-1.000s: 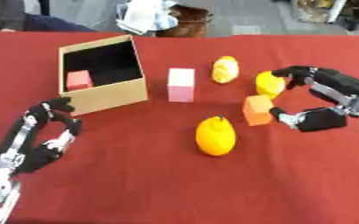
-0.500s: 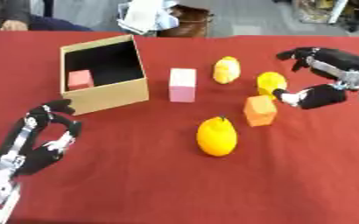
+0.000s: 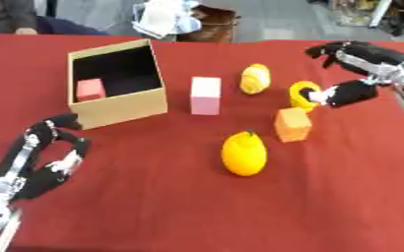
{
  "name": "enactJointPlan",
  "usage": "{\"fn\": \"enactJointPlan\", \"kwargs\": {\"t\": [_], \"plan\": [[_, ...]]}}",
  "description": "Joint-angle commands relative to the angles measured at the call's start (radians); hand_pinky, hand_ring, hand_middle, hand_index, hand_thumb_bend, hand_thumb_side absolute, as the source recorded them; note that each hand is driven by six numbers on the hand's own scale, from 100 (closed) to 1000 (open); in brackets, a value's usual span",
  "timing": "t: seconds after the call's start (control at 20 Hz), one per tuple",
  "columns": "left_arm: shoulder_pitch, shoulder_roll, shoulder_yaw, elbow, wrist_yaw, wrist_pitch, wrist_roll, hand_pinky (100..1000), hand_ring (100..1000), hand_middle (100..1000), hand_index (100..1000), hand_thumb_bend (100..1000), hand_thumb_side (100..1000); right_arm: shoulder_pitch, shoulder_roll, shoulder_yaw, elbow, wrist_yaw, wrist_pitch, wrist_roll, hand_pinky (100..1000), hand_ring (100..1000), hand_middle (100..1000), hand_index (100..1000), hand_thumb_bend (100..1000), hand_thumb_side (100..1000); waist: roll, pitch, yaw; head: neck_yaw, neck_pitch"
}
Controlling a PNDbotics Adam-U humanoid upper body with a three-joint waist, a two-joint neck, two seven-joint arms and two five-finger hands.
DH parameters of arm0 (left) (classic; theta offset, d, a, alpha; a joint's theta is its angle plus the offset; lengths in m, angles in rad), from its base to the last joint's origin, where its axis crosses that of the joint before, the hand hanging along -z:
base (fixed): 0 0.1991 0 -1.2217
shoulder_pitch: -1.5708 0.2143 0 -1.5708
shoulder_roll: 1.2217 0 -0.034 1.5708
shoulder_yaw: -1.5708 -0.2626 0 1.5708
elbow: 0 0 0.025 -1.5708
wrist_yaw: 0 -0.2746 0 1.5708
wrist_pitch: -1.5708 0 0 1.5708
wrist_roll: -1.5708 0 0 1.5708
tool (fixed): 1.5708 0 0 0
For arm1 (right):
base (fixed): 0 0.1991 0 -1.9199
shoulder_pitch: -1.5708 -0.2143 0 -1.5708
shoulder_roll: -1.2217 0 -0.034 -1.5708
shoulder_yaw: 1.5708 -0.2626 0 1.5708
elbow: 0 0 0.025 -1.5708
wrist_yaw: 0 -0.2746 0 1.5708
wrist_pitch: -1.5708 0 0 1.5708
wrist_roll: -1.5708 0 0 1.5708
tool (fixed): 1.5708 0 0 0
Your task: Pick up objects on the table and place them in the box.
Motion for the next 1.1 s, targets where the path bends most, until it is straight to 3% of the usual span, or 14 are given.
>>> {"fn": "enactJointPlan", "kwargs": {"t": [0.05, 0.3, 0.55, 1.1], "plan": [[-0.007, 0.020, -0.003, -0.011, 0.002, -0.002, -0.004, 782, 603, 673, 854, 363, 583, -0.077, 0.052, -0.043, 0.077, 0.057, 0.048, 0.047, 856, 808, 876, 962, 294, 546, -0.010, -0.028, 0.001, -0.014, -0.019], [-0.012, 0.019, -0.010, -0.013, 0.006, -0.004, -0.011, 782, 604, 673, 854, 364, 588, -0.149, 0.131, -0.109, 0.218, 0.143, 0.118, 0.024, 844, 798, 864, 958, 268, 549, -0.004, -0.022, 0.022, -0.043, -0.029], [-0.019, 0.015, -0.019, -0.015, 0.011, -0.010, -0.020, 782, 604, 674, 855, 366, 590, -0.179, 0.189, -0.172, 0.355, 0.228, 0.148, -0.045, 832, 790, 855, 955, 246, 560, 0.002, -0.020, 0.040, -0.061, -0.041], [-0.026, 0.011, -0.028, -0.017, 0.025, -0.020, -0.033, 783, 605, 675, 855, 368, 596, -0.222, 0.279, -0.268, 0.606, 0.385, 0.071, -0.213, 814, 775, 844, 949, 211, 569, 0.014, -0.017, 0.067, -0.091, -0.060]]}}
